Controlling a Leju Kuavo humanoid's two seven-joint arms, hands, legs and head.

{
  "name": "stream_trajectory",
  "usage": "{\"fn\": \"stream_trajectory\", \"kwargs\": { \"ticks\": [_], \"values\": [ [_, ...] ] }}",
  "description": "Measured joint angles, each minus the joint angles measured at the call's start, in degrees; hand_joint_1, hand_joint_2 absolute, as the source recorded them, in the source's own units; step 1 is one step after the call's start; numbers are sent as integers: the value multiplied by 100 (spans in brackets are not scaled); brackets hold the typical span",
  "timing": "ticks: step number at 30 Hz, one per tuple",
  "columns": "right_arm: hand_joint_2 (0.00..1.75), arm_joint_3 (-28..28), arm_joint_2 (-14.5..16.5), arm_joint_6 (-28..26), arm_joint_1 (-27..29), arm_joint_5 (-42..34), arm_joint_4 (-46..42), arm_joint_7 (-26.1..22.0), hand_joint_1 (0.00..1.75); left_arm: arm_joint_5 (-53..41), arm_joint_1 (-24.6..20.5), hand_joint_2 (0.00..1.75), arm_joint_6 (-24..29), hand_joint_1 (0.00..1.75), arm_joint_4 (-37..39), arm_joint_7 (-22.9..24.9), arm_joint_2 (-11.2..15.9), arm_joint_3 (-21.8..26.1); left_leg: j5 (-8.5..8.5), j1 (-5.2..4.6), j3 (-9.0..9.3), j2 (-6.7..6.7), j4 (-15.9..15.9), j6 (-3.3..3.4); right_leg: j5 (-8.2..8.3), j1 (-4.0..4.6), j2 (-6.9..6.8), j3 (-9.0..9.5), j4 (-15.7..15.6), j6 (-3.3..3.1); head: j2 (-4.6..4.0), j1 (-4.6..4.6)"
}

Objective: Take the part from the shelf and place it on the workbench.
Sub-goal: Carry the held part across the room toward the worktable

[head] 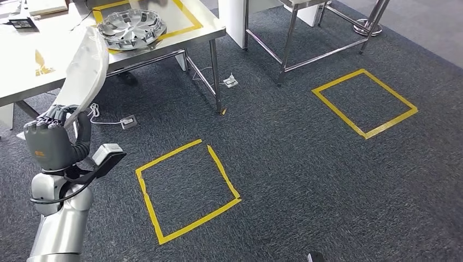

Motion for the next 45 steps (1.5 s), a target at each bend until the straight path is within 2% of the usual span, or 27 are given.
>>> {"fn": "stream_trajectory", "kwargs": {
  "ticks": [1,3,4,5,6,8,9,11,14,16,19,20,21,24,26,28,30,32,34,35,36,37,39,41,42,44,45],
  "values": [
    [0,0,0,4,-2,5,0,-3,0,3,-4,175,0,175,-13,-1,5,10,-116,4,-130,6,262,-22,-22,-7,0,36,-9,-34,0,-8],
    [0,0,-1,19,1,7,0,-4,0,26,8,175,1,175,-15,-1,22,27,-385,8,-579,11,1036,-44,-87,-1,2,101,-9,-73,0,-12],
    [0,-1,-2,27,5,7,0,-3,0,45,26,175,1,175,-12,-1,33,31,-425,8,-788,11,1334,-46,-124,3,3,139,-9,-77,0,-12],
    [0,-1,-2,33,8,6,0,-1,0,69,43,175,1,175,-8,-3,43,31,-354,8,-915,11,1450,-42,-165,5,6,186,-8,-75,0,-11],
    [0,-1,-2,37,11,6,0,2,0,93,54,175,1,175,-4,-9,52,31,-163,8,-929,12,1338,-30,-207,6,9,242,-8,-69,0,-12],
    [0,-2,-2,38,10,4,1,9,0,127,56,175,1,175,-4,-22,68,31,358,3,-695,17,624,17,-301,6,11,360,-11,-45,0,-11],
    [0,-2,-2,38,6,3,1,15,0,138,53,175,1,175,-4,-31,75,31,511,-9,-537,20,256,46,-350,13,14,406,-8,-19,0,-13],
    [0,-1,-2,38,-2,-2,2,28,0,157,50,175,1,175,-5,-43,84,31,559,-35,-359,20,-127,104,-406,23,15,458,-14,44,0,-9],
    [0,-2,-2,33,-4,-15,2,40,0,185,47,175,1,175,-9,-63,87,32,472,-22,-252,-7,-202,198,-413,27,12,497,64,129,0,5],
    [0,-2,-2,30,-12,-22,2,42,0,199,24,175,1,175,-13,-81,91,34,423,-2,-144,-14,-229,265,-501,16,12,270,466,183,0,15],
    [0,-1,-2,28,-9,-28,2,46,0,208,3,175,1,175,1,-99,93,37,310,-4,-35,-15,-232,306,-783,-2,11,-472,1451,249,0,20],
    [0,-1,-2,26,-2,-30,2,47,0,211,7,175,1,175,9,-104,92,37,264,-4,13,-20,-231,302,-793,-5,11,-642,1573,256,0,21],
    [0,-2,-2,23,4,-27,2,48,0,217,9,175,0,175,17,-112,92,37,212,-2,77,-25,-230,293,-692,-6,11,-706,1483,255,0,21],
    [0,-2,-7,9,11,9,2,39,0,231,3,175,1,175,43,-157,89,38,27,-3,288,-30,-225,238,53,5,2,-461,438,214,0,20],
    [0,-1,-9,1,10,35,2,23,0,233,-15,175,1,175,62,-185,83,44,-70,-15,366,-40,-228,168,283,28,-2,-321,42,146,0,21],
    [0,0,-8,-9,7,54,2,14,0,232,-31,175,-1,175,72,-206,77,54,-66,-24,410,-57,-185,83,238,34,-8,-254,9,56,0,22],
    [0,0,-5,-19,4,64,2,4,0,228,-39,175,-1,175,78,-216,68,62,12,-22,287,-41,117,30,196,19,-28,-147,-21,-27,0,14],
    [0,0,-4,-27,1,69,2,-14,0,224,-50,175,0,175,90,-216,63,70,-55,-14,-107,-15,743,-11,111,12,-50,-27,-43,-81,0,3],
    [0,0,-4,-33,5,72,2,-31,0,222,-46,175,1,175,114,-214,62,77,-373,-9,-567,-8,1310,-46,-6,20,-83,91,-45,-100,0,0],
    [0,0,-3,-34,7,72,2,-36,0,222,-40,175,1,175,127,-215,62,78,-502,-9,-722,-5,1414,-45,-70,26,-107,162,-43,-102,0,-1],
    [0,0,-3,-34,9,72,2,-42,0,222,-36,175,1,175,139,-216,62,79,-510,-10,-792,3,1352,-32,-132,32,-137,239,-41,-102,0,-1],
    [0,0,-2,-34,10,72,2,-46,0,224,-35,175,1,175,146,-219,63,81,-366,-13,-778,26,1122,-8,-196,39,-172,324,-40,-99,0,0],
    [0,0,-1,-31,13,71,3,-55,0,233,-39,175,1,175,155,-225,64,85,223,-48,-616,225,389,82,-333,58,-254,501,-33,-82,0,1],
    [0,-1,2,-28,15,69,3,-58,0,242,-57,175,-1,175,172,-231,63,89,556,-92,-488,426,-85,163,-469,82,-347,624,-41,-24,0,2],
    [0,-2,2,-27,16,69,3,-56,0,242,-71,175,-2,175,181,-235,62,89,574,-102,-471,440,-153,193,-503,91,-388,671,-22,15,0,3],
    [0,-2,2,-21,5,75,2,-40,0,243,-113,175,-3,175,195,-256,59,91,542,-78,-371,295,-178,254,-531,88,-440,731,51,91,0,8],
    [0,-2,2,-16,-2,80,2,-30,0,243,-141,175,-2,175,199,-268,57,92,536,-57,-320,227,-194,285,-521,81,-388,695,203,124,0,11]
  ]
}}
